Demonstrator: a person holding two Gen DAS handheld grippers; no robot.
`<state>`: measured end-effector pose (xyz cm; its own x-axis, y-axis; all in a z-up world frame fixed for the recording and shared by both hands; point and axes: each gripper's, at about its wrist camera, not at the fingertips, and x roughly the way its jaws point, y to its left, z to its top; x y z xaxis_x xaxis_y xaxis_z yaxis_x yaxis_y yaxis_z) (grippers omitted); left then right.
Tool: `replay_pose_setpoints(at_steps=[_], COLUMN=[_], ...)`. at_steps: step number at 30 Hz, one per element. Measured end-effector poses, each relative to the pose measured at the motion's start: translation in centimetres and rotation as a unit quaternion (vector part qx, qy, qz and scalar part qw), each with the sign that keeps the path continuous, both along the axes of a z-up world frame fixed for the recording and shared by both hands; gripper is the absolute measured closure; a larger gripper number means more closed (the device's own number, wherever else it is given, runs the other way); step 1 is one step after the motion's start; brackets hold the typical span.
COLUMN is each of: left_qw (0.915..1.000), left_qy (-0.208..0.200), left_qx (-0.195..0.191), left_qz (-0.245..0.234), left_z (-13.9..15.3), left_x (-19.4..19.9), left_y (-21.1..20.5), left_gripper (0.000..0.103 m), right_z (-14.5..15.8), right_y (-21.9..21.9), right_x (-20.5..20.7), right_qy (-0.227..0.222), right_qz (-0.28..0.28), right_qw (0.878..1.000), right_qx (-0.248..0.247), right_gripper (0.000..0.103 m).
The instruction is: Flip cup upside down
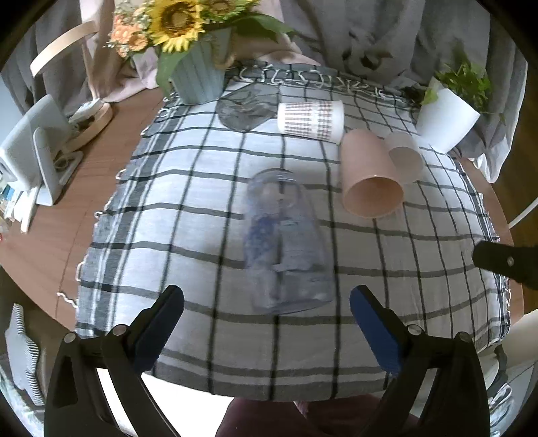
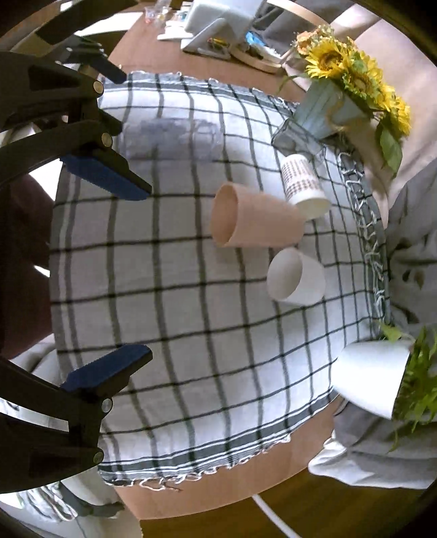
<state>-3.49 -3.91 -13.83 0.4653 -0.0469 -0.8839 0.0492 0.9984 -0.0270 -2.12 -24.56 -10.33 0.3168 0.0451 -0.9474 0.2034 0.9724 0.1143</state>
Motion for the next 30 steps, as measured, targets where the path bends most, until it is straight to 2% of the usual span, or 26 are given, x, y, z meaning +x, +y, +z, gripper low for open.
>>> replay_pose_setpoints(at_steps=[9,12,14,22,30], left_qw=[0.9999,0.9999,0.9999,0.9999,0.9997], left_qy=[0.0,0.0,0.004,0.002,-0.016], left_qx=[0.007,0.008,0.01,0.011,0.015], left_qz=[0.011,0.009,0.01,0.008,-0.006], left_z=[-2.0,-2.4,-2.7,-2.1,0.9], left_x=[1.0,1.1,1.3,0.6,-0.7], left_y=[-1.6,-2.0,-2.1,-1.8,-1.4], left_gripper=[0.017,0.025,0.035,0.036,0.036], right_z=[-0.6,-0.6,-0.6,-1.0,-1.2], right_y=[-2.2,-2.5,-2.6,-2.6,-2.5], right_x=[-1.4,-1.6,-1.6,-1.6,-1.5], right_qy=[0.002,0.002,0.002,0.007,0.008], right_qz=[-0.012,-0.012,-0.012,-0.013,-0.013], right_qw=[1.0,1.0,1.0,1.0,1.0], right_qx=[-0.008,-0.013,-0.014,-0.008,0.014], right_gripper=[0.016,0.016,0.016,0.016,0.016])
